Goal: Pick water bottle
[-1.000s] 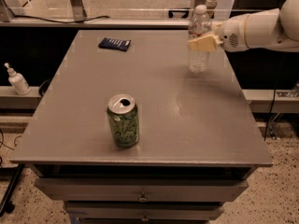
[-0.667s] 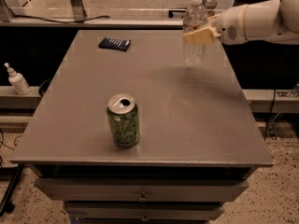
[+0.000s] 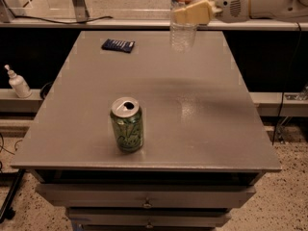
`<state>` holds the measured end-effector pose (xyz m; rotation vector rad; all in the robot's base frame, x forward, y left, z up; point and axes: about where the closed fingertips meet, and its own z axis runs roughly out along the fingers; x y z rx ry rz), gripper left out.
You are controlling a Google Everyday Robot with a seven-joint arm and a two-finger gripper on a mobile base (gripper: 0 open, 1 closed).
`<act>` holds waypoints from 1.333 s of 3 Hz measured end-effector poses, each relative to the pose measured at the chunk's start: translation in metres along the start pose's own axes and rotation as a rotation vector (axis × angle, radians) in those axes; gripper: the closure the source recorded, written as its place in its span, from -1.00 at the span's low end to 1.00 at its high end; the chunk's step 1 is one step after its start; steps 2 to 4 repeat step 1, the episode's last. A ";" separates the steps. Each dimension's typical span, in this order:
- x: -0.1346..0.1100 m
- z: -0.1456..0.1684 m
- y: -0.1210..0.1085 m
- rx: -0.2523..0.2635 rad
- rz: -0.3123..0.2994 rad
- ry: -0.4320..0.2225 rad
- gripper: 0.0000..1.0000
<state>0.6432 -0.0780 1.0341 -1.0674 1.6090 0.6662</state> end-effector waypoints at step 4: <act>-0.004 0.000 0.002 -0.007 0.000 -0.007 1.00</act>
Offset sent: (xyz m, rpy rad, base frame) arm 0.0000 0.0000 0.0000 0.0000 0.0000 0.0000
